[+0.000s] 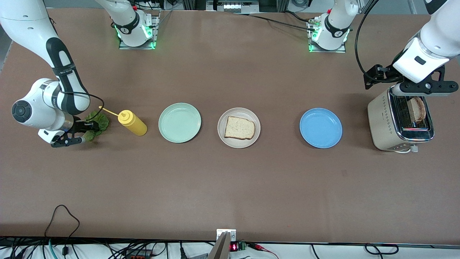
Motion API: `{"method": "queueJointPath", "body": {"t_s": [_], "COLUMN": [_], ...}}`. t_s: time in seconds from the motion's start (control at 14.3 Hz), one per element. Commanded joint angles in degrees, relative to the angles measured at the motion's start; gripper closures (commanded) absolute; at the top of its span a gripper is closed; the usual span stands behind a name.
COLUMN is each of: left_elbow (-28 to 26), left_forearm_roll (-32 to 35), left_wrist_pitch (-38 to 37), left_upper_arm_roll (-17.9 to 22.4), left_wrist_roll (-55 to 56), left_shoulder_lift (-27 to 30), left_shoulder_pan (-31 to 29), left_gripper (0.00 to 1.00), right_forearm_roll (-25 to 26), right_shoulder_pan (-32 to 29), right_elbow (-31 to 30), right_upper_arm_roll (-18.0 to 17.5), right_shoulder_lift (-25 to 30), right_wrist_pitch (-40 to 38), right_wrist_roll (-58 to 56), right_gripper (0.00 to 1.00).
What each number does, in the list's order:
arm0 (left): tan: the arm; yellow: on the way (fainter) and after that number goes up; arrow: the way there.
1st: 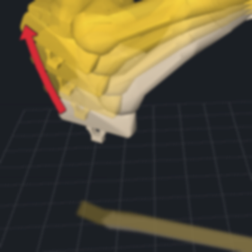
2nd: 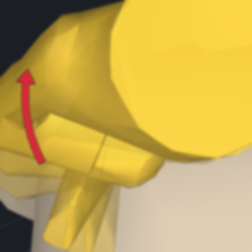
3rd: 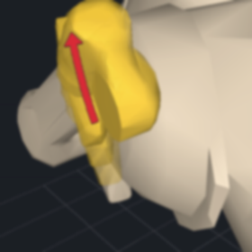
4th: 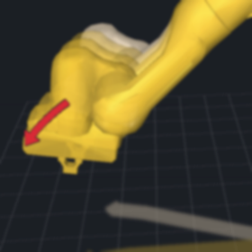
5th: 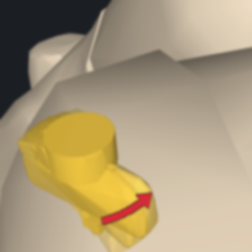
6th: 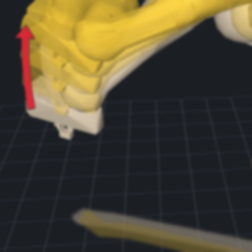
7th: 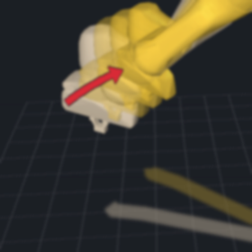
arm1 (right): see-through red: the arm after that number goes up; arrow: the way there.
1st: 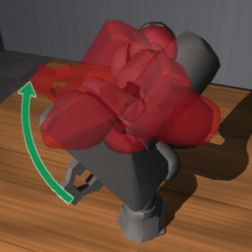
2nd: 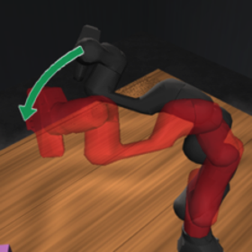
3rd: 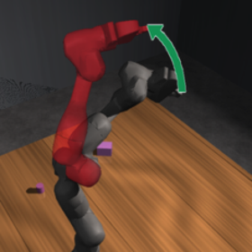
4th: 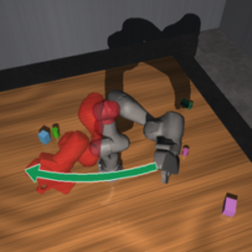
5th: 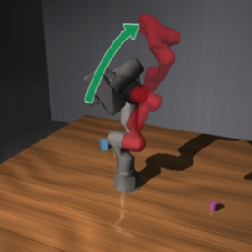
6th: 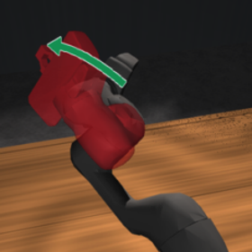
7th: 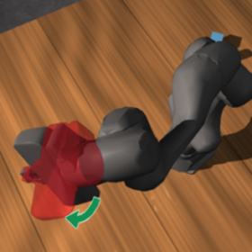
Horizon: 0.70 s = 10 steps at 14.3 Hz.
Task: Make sandwich in beige plate with both arms
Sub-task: 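Lower the right gripper onto the lettuce leaf and grasp it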
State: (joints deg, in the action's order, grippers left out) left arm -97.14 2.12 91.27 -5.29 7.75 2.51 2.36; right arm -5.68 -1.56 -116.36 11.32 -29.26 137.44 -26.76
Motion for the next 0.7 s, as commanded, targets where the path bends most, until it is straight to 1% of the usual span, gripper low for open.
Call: {"method": "queueJointPath", "body": {"t_s": [0.0,0.07,0.14,0.28,0.35,0.63], "left_elbow": [1.3,1.3,1.3,1.3,1.3,1.3], "left_forearm_roll": [-1.2,-1.2,-1.2,-1.2,-1.2,-1.2], "left_wrist_pitch": [-1.0,-1.0,-1.0,-1.0,-1.0,-1.0], "left_upper_arm_roll": [0.1,0.1,0.1,0.1,0.1,0.1], "left_wrist_roll": [-0.4,-0.4,-0.4,-0.4,-0.4,-0.4], "left_shoulder_lift": [-0.6,-0.6,-0.5,-0.5,-0.6,-0.6], "left_shoulder_pan": [-0.2,-0.2,-0.2,-0.2,-0.2,-0.2], "left_gripper": [0.0,0.0,0.0,0.0,0.0,0.0], "right_forearm_roll": [1.1,1.1,1.2,1.2,1.2,1.3], "right_shoulder_pan": [-1.1,-1.1,-1.1,-1.0,-1.0,-0.5], "right_elbow": [-0.9,-0.8,-0.7,-0.2,0.7,6.1], "right_upper_arm_roll": [-1.0,-1.0,-1.1,-1.4,-2.1,-2.4], "right_shoulder_lift": [0.0,0.2,0.3,1.3,2.4,5.8], "right_wrist_pitch": [0.6,0.5,0.4,-0.1,-2.0,-7.0], "right_wrist_roll": [0.5,0.4,0.0,-1.0,-1.5,-7.8], "right_gripper": [0.93,0.99,1.0,1.0,1.0,1.0]}}
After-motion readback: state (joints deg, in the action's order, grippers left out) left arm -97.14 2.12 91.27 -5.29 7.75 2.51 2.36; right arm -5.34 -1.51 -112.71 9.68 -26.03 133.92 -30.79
